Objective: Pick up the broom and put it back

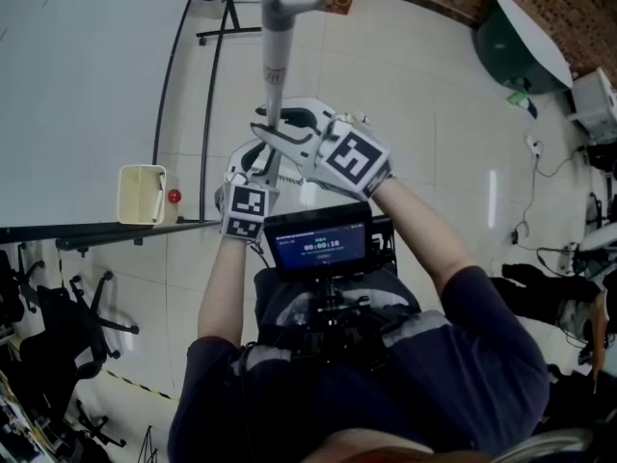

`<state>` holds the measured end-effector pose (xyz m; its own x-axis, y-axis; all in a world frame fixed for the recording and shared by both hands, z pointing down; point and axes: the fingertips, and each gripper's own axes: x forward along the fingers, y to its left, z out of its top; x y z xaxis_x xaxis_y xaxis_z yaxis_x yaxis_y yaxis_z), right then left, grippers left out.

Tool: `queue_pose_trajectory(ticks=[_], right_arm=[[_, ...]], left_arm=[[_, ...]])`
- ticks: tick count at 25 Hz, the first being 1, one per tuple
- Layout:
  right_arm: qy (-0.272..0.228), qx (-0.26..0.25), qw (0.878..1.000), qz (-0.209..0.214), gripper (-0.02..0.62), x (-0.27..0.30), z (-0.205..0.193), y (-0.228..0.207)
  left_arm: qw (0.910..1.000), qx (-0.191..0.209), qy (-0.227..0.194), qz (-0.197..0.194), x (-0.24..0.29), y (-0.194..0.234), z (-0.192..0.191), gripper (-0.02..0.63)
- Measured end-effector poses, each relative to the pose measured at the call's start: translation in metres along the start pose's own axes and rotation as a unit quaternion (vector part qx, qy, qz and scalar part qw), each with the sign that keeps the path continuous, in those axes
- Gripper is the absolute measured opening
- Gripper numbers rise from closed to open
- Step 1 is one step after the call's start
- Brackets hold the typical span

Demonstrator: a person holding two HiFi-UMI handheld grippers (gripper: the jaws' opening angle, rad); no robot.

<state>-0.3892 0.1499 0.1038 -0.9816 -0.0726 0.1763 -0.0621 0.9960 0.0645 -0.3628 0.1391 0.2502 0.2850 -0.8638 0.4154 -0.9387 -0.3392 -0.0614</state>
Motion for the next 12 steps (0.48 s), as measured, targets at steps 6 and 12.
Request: queue_pose_trajectory(ticks=[6,12], right_arm=[[0.023,-0.001,0.999,-0.022,0.092,0.0,-0.019,-0.003],[0.024,0.006,0.999,-0.039,0.091,-0.004,-0.01,-0.004]], left_arm=[[0.9994,0.029,0.015,0.009,0.015,-0.008,-0.011,0.095],[0.9996,0.011,0.02,0.018,0.035,-0.013,-0.013,0.219]])
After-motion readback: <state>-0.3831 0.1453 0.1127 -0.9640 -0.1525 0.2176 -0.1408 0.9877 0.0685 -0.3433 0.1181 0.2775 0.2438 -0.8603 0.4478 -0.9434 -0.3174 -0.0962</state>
